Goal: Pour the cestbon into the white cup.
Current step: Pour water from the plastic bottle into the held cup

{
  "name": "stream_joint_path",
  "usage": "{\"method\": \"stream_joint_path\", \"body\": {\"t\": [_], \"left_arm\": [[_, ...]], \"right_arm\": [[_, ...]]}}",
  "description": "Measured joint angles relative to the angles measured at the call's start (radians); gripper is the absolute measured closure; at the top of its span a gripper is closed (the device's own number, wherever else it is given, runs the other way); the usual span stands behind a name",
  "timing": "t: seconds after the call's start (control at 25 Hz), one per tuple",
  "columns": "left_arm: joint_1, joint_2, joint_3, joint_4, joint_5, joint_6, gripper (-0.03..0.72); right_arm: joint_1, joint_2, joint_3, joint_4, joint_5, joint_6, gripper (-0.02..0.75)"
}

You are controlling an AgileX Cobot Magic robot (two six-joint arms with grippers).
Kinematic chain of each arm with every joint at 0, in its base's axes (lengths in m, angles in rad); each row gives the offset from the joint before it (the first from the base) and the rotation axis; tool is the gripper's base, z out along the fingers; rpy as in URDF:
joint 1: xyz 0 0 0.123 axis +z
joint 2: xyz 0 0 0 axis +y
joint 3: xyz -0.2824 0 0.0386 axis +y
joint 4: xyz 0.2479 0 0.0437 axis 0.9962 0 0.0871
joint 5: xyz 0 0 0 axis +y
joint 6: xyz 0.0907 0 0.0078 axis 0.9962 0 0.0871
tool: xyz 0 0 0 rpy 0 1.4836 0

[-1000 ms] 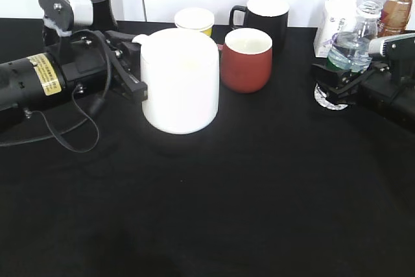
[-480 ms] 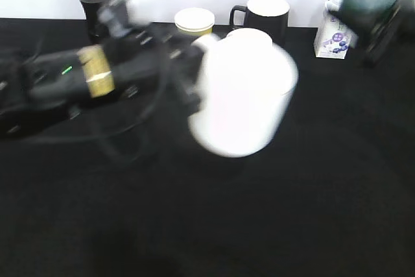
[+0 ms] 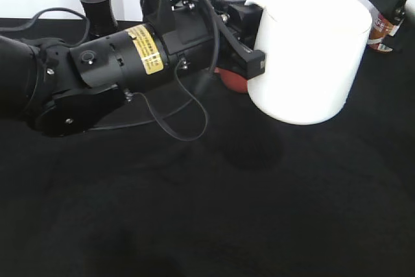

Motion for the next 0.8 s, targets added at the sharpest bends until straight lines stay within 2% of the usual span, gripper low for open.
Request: {"method": "stream_joint_path", "body": {"t": [0.12, 0.28, 0.48, 0.8], "left_arm": [[-0.003, 0.000, 0.000, -0.001, -0.003, -0.044, 0.597], [-0.003, 0.000, 0.000, 0.040, 0.000, -0.051, 0.611], [-0.003, 0.000, 0.000, 0.040, 0.041, -0.051, 0.613], [-0.003, 0.000, 0.000, 0.040, 0.052, -0.051, 0.613]], "right_arm": [[0.000, 0.000, 0.000, 0.000, 0.001, -0.071, 0.240], [0.000, 0.000, 0.000, 0.000, 0.001, -0.104, 0.240], [0.000, 0.000, 0.000, 0.000, 0.000, -0.144, 0.240], [0.000, 0.000, 0.000, -0.004, 0.000, -0.345, 0.240]]}}
